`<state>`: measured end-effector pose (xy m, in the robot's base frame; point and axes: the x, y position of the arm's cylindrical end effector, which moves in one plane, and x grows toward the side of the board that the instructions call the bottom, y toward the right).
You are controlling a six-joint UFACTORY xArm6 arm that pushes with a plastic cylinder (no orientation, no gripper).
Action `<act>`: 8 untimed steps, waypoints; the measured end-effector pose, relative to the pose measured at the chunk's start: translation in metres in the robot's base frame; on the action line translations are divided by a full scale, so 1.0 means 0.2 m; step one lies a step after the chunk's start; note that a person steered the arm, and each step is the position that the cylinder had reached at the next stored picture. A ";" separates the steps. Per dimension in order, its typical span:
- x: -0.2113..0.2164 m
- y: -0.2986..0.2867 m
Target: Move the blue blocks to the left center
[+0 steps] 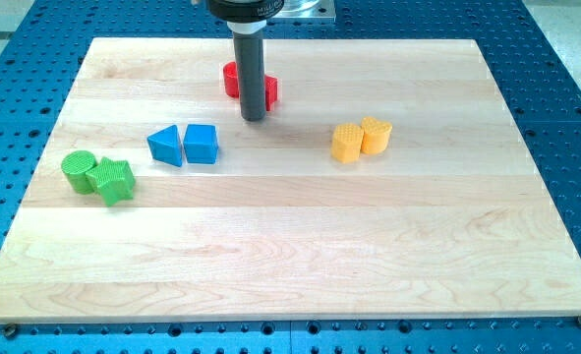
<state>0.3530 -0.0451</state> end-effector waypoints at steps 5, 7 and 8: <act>0.34 -0.19; 0.36 -0.49; 0.37 -0.42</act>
<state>0.4266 -0.1291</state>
